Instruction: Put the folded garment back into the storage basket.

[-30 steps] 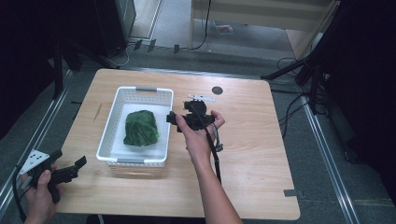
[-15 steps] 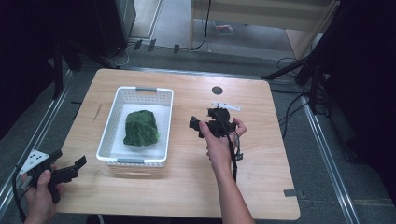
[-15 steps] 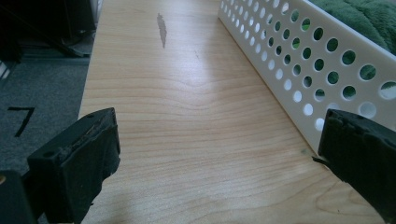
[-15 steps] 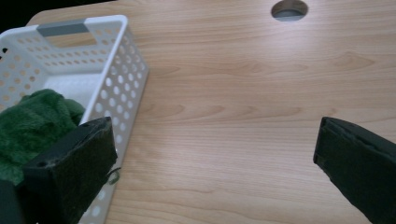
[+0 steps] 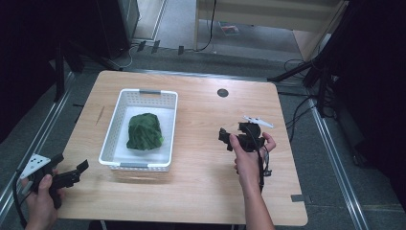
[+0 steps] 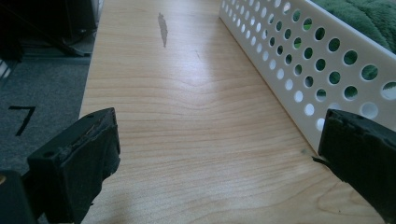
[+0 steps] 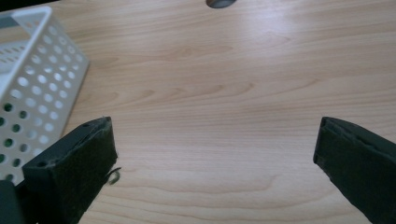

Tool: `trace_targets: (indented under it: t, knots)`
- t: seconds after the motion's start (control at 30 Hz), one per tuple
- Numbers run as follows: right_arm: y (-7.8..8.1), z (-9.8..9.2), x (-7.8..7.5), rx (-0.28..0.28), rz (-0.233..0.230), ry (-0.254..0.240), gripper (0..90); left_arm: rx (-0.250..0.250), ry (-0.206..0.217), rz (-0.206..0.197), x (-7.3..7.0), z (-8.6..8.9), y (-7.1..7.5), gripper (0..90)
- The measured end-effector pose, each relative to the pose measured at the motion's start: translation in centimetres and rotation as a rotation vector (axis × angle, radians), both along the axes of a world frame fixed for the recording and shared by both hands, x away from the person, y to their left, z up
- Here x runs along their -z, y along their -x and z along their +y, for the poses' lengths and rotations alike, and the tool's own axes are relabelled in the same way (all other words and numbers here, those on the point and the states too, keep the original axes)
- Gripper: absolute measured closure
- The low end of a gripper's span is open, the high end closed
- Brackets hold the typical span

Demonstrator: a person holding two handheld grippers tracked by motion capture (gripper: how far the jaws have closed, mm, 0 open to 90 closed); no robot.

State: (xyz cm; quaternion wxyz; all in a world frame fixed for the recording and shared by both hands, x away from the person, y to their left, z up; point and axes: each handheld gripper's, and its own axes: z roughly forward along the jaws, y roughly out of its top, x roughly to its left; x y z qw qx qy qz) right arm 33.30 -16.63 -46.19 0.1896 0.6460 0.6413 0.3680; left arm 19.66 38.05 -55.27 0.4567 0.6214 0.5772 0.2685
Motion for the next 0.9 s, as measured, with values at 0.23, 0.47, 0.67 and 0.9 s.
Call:
trace_targets:
  t: [0.23,0.47,0.67,0.9]
  knots:
    - [1.0,-2.6,1.3,0.021,0.004,0.01,0.0,-0.001,0.002,-0.002,0.0,0.0,0.0,0.0]
    - [1.9,-5.1,2.5,0.043,0.006,0.027,0.0,-0.003,0.003,-0.001,0.0,0.0,0.0,0.0]
    - [2.8,-7.0,3.7,0.066,0.014,0.021,0.0,-0.006,0.003,-0.001,0.0,0.0,0.0,0.0]
    - [4.1,-9.3,5.2,0.083,0.015,0.019,0.0,-0.007,0.003,-0.002,0.0,0.0,0.0,0.0]
